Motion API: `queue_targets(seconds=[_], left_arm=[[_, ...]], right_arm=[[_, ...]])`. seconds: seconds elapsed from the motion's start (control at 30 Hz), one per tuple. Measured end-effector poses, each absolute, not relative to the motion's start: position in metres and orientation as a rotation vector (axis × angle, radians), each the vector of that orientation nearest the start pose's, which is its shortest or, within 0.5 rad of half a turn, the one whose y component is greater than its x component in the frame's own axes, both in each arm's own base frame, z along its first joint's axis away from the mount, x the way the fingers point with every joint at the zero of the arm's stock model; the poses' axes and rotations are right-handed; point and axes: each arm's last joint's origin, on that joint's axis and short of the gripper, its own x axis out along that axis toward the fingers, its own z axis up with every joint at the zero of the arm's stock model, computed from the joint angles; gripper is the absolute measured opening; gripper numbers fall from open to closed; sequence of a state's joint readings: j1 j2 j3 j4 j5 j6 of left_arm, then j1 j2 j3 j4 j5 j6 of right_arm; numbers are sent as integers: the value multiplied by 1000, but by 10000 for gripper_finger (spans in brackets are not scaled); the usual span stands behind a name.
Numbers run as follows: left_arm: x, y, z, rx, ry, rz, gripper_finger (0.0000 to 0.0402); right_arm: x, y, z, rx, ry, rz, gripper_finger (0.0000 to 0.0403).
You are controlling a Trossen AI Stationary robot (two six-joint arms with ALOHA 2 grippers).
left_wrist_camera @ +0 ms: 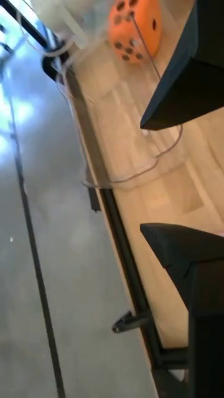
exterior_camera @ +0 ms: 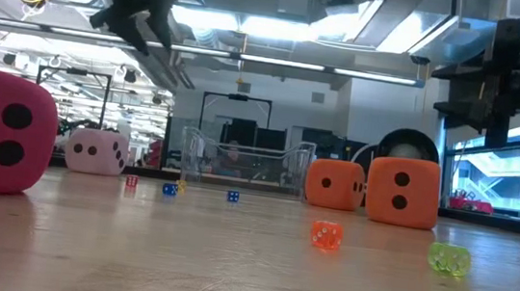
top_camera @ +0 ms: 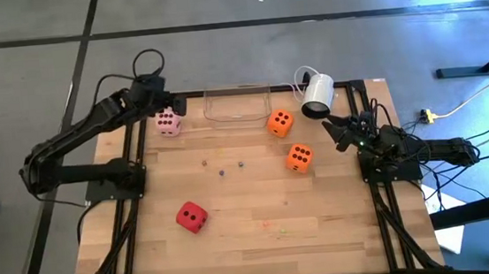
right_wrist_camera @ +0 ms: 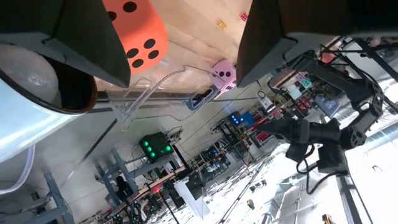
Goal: Pick & Place Dice
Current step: Put the large pink dice into the transparent bin
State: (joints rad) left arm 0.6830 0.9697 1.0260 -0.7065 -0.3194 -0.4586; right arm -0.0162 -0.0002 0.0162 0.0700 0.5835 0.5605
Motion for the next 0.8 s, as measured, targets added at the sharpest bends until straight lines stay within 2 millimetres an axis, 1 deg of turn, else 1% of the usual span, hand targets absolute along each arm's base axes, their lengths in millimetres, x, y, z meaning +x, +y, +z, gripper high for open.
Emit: queue_targets(seconds=[0.1, 0.23, 0.43, 0.5, 0.63, 0.73, 0.8], left_arm=[[146, 131, 331, -551, 460, 1126, 295], [153, 139, 322, -582, 466, 1226, 326], [168, 144, 308, -659, 558, 1113, 335], [169, 147, 302, -709, 584, 1130, 333], [152, 158, 298, -779, 594, 1238, 324], [137, 171, 297, -890, 591, 1214, 320], [127, 180, 295, -927, 586, 1231, 318]], right_arm=[[91, -17, 175, 568, -250, -560, 293], [91, -17, 175, 568, -250, -561, 293], [91, -18, 175, 563, -250, -565, 293], [91, -18, 175, 563, -250, -565, 294], [91, -18, 175, 568, -251, -565, 294], [91, -18, 175, 568, -251, -565, 294], [91, -18, 175, 568, -252, -568, 294]])
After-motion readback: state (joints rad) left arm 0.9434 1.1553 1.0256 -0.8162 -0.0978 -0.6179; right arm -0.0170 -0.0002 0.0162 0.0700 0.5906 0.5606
